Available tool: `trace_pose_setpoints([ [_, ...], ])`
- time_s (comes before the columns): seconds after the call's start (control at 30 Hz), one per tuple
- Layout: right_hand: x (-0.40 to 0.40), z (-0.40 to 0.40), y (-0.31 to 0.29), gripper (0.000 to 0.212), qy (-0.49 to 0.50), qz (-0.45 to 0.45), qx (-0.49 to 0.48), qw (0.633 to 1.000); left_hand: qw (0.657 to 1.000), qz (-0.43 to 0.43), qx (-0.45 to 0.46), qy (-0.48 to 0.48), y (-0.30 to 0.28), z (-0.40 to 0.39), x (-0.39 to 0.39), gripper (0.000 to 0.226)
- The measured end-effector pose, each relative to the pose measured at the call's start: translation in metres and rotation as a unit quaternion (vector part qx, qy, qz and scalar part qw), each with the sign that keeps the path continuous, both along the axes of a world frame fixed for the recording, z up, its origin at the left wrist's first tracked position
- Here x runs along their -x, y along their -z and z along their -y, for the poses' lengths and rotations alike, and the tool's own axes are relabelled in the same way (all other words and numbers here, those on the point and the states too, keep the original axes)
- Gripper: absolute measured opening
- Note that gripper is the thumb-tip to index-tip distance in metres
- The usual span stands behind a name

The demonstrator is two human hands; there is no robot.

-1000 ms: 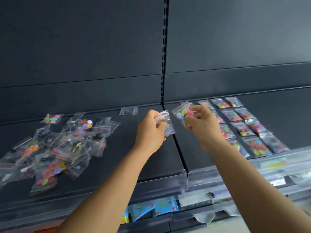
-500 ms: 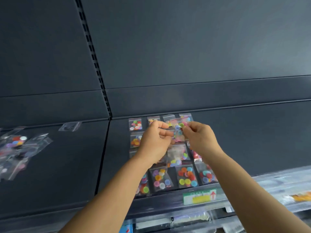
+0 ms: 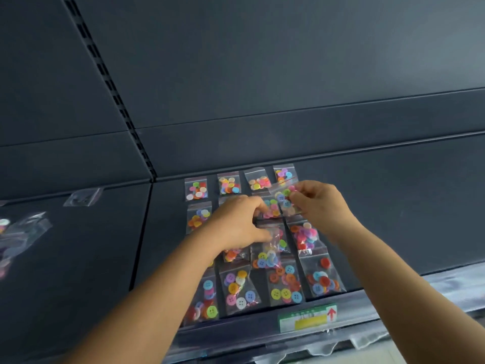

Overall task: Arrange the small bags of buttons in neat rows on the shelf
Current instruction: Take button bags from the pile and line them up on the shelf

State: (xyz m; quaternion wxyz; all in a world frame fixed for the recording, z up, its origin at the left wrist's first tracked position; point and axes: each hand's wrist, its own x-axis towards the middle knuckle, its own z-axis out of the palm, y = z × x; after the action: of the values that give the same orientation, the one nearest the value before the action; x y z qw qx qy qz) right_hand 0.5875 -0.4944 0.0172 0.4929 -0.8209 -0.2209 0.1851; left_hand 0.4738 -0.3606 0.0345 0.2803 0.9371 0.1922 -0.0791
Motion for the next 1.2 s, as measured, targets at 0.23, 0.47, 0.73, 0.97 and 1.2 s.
trace_pose_setpoints([
  [0.23, 0.008, -0.008, 0.005, 0.018, -0.007, 0.005, 0.029, 1.000, 1.000, 0.005, -0.003, 0.003, 0.013, -0.004, 0.007, 0.019],
  [0.47, 0.009, -0.004, 0.002, 0.007, 0.034, -0.017, -0.037, 0.999, 0.993, 0.031, 0.108, 0.027, -0.012, -0.008, 0.010, 0.010],
  [0.73, -0.036, 0.012, -0.002, 0.006, 0.110, 0.013, -0.097, 0.989, 0.973, 0.210, 0.088, -0.049, -0.016, 0.008, -0.048, 0.021],
  [0.97, -0.098, 0.031, 0.005, 0.023, 0.108, 0.041, -0.027, 0.993, 0.970, 0.219, 0.029, -0.100, 0.002, 0.029, -0.124, 0.010],
  [1.2, -0.142, 0.028, 0.018, 0.014, 0.047, 0.077, 0.050, 0.995, 0.979, 0.149, -0.063, -0.128, 0.028, 0.037, -0.179, 0.013],
])
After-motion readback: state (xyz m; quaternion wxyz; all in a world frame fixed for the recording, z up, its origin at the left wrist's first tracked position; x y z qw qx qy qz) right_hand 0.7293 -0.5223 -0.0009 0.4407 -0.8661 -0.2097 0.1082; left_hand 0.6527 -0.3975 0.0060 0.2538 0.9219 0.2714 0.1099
